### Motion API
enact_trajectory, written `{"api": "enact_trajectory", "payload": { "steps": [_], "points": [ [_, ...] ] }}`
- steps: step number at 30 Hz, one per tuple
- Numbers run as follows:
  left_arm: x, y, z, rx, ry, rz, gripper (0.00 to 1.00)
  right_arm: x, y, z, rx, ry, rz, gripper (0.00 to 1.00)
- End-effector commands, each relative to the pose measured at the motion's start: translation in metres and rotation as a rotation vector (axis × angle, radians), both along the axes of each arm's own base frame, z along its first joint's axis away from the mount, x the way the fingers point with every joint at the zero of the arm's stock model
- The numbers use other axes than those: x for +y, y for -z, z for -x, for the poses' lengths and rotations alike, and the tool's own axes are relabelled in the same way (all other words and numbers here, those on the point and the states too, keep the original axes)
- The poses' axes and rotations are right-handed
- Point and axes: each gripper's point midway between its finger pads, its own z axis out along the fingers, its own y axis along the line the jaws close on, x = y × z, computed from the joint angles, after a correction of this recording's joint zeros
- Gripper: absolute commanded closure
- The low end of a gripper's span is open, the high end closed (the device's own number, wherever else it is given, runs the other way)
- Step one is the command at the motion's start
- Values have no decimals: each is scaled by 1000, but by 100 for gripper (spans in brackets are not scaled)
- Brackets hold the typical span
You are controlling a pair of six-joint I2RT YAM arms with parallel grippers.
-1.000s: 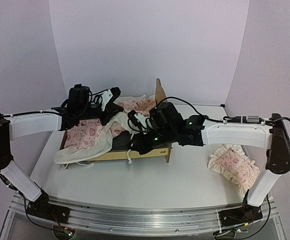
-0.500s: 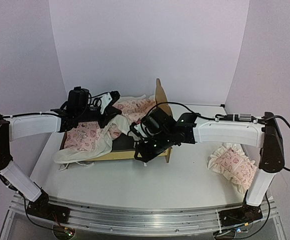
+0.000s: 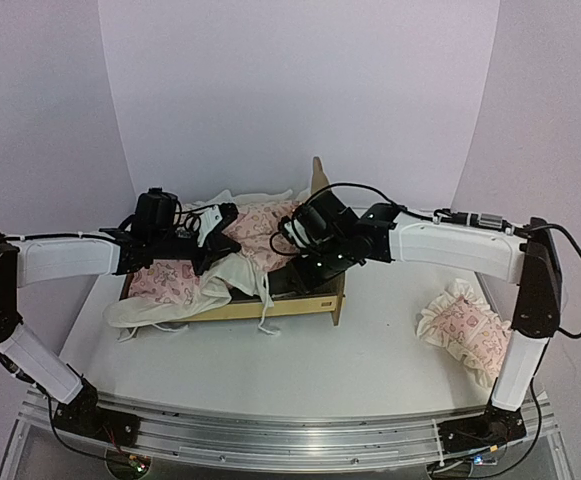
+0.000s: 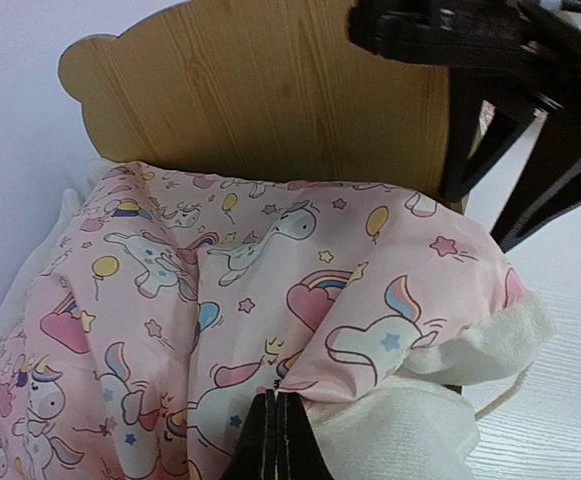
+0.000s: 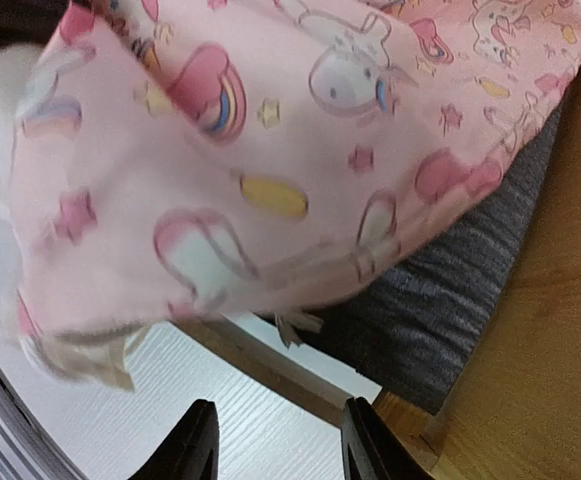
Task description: Set up the pet bed
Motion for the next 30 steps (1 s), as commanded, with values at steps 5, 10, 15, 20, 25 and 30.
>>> {"api": "enact_trajectory", "payload": {
  "steps": [5, 10, 15, 20, 25, 30],
  "points": [
    [0, -15, -7, 14, -64, 99, 100, 25, 1, -20, -24, -72, -16, 57],
    [15, -32, -34, -60, -215, 117, 100, 24, 21, -32, 80, -92, -57, 64],
    [14, -16, -27, -21, -191, 89, 100, 31, 36, -47, 118, -85, -50, 58],
    [15, -8, -26, -7, -193, 72, 100, 39, 60, -46, 188, -94, -18, 49],
    [17, -9, -28, -30, -198, 66, 100, 37, 81, -23, 322, -133, 62, 49],
    [16, -4, -26, -19, -191, 68, 100, 31, 93, 10, 471, -167, 80, 72]
  ]
}}
